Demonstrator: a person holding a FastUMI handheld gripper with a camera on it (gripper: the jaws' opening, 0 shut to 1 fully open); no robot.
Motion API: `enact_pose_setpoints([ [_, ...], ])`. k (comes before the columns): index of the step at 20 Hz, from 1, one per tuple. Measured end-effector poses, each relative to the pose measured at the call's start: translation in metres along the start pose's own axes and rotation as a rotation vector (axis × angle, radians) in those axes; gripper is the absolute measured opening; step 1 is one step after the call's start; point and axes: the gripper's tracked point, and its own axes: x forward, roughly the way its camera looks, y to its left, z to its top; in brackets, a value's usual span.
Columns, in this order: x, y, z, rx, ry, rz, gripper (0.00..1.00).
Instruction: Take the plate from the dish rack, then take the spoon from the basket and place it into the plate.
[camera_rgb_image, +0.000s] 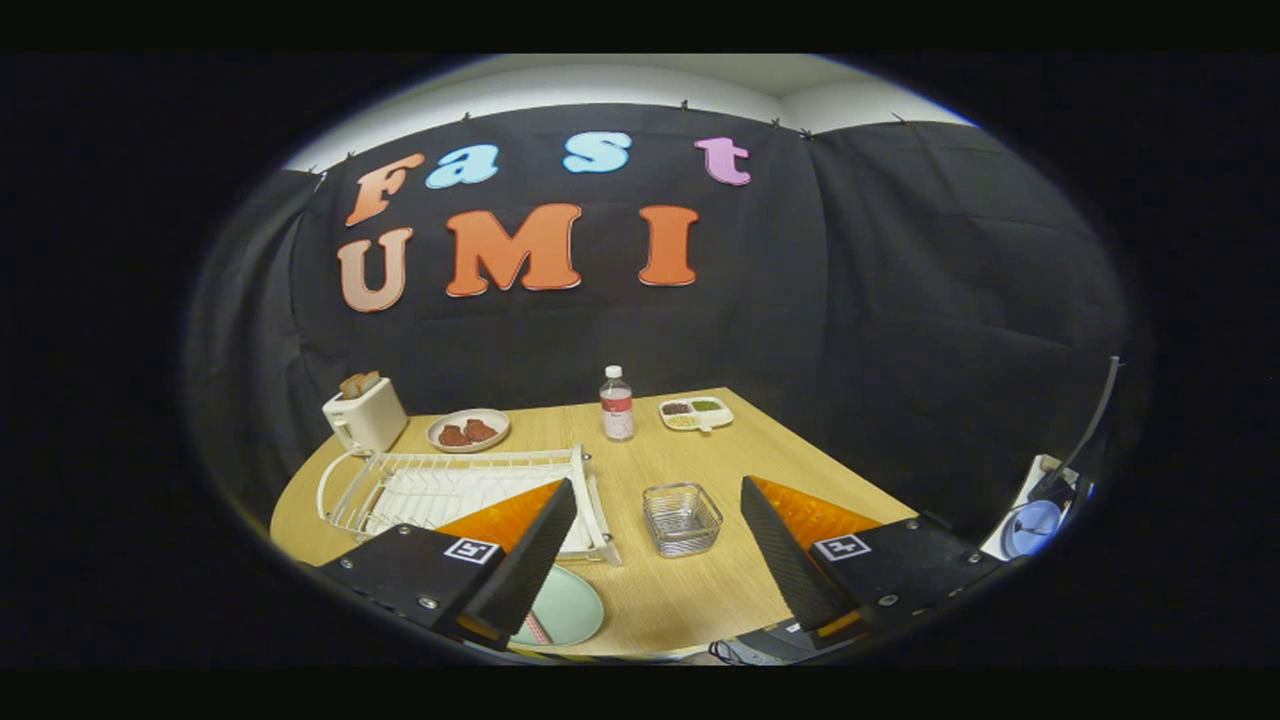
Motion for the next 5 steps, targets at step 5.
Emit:
enact_pose_setpoints([
  [5,-0.0014,0.0044,0.0067,0.006,-0.010,0.001,0.98],
])
